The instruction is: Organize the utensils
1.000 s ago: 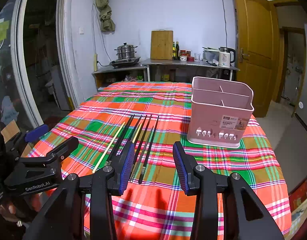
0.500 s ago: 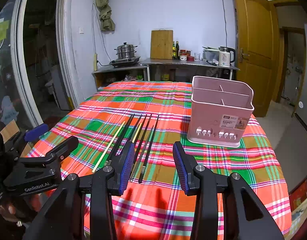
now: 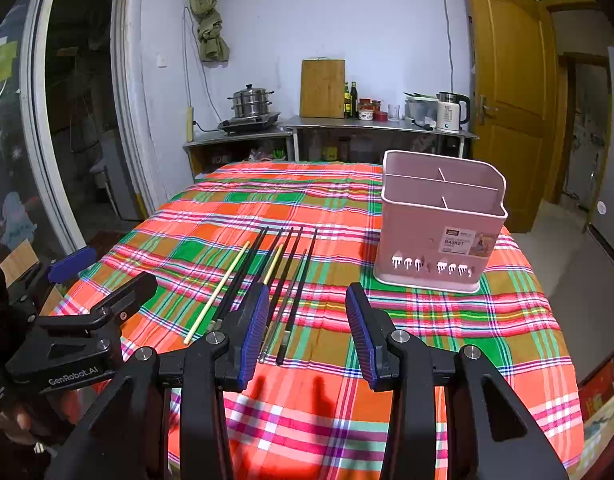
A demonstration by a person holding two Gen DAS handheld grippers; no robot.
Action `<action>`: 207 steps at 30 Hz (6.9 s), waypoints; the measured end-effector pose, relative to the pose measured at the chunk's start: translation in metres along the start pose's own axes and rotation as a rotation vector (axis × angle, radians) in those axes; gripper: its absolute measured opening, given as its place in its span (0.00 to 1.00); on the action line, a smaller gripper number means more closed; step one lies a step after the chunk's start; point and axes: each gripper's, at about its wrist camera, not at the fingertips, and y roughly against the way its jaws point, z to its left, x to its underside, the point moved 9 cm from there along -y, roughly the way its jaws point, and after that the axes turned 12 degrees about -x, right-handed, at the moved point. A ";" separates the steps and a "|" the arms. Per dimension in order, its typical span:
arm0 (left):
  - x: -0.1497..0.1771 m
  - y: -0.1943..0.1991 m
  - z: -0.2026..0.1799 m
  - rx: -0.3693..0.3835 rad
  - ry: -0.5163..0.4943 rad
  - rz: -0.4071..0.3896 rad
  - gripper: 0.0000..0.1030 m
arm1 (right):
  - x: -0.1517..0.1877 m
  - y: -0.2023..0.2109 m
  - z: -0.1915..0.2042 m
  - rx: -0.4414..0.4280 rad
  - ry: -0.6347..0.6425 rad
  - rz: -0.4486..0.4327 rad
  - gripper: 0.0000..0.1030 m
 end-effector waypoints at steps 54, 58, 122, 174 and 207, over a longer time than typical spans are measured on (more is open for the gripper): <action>0.024 -0.102 0.003 0.037 -0.012 0.245 0.94 | 0.008 -0.076 -0.020 -0.036 -0.055 0.120 0.40; 0.031 -0.123 0.002 0.056 -0.021 0.307 0.85 | 0.009 -0.099 -0.024 -0.051 -0.071 0.155 0.40; 0.029 -0.183 0.010 0.072 -0.019 0.484 0.37 | 0.000 -0.226 -0.017 -0.150 -0.171 0.384 0.06; -0.113 -0.114 0.005 0.181 -0.037 0.286 0.06 | -0.112 -0.128 -0.004 -0.183 -0.128 0.146 0.05; -0.248 -0.076 -0.163 0.522 0.005 0.178 0.06 | -0.215 0.042 -0.139 0.026 -0.190 -0.218 0.05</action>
